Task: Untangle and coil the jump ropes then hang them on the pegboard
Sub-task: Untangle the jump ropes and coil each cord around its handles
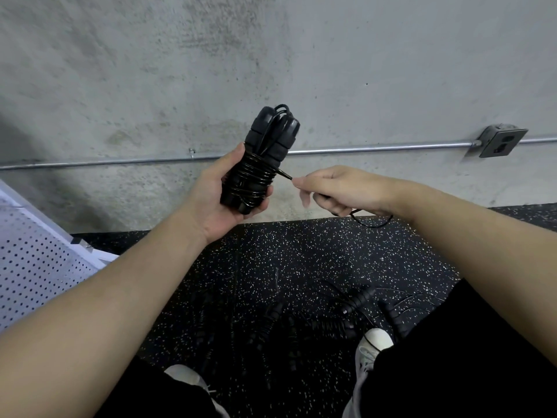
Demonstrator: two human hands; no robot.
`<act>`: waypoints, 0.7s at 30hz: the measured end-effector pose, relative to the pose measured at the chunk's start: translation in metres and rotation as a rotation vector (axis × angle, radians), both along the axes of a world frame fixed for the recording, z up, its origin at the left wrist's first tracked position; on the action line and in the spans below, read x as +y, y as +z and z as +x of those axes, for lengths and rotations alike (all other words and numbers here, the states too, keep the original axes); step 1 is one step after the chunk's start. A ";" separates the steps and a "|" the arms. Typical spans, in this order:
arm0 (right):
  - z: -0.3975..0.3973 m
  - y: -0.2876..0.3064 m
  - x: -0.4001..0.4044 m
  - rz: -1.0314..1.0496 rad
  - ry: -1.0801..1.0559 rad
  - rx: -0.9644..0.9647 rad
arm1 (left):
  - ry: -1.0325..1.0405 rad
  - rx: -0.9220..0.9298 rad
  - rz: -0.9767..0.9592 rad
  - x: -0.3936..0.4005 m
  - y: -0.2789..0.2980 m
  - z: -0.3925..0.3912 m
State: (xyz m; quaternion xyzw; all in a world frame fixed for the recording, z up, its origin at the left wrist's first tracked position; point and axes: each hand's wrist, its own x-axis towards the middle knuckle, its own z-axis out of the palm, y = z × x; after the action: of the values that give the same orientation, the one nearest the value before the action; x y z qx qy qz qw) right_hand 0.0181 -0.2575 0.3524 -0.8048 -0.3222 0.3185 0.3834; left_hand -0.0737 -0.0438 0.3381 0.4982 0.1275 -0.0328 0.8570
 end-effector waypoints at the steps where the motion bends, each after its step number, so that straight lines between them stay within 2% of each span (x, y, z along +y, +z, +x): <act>1: 0.001 0.000 -0.001 -0.028 -0.013 -0.022 | -0.011 -0.007 0.012 0.001 0.001 -0.001; 3: 0.002 0.000 -0.004 -0.049 -0.003 -0.024 | -0.025 -0.011 0.031 0.002 0.002 -0.001; 8: 0.006 -0.002 -0.010 0.075 0.079 0.220 | -0.031 -0.031 -0.013 0.012 0.006 0.001; 11: 0.010 -0.003 -0.014 0.041 0.033 0.140 | -0.100 -0.024 0.039 0.018 0.003 0.002; 14: 0.010 -0.002 -0.014 -0.050 -0.003 0.013 | -0.257 -0.020 0.125 0.018 -0.003 0.002; 17: 0.015 -0.008 -0.013 -0.117 -0.087 -0.112 | -0.423 -0.007 0.306 0.014 -0.004 0.001; 21: 0.021 -0.015 -0.010 -0.135 -0.158 -0.155 | -0.521 0.033 0.535 0.003 -0.004 0.001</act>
State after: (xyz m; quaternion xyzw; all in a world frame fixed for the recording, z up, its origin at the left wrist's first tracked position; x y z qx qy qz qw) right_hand 0.0388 -0.2674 0.3379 -0.8740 -0.2642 0.2449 0.3261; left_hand -0.0729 -0.0405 0.3344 0.7198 0.0145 -0.2233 0.6571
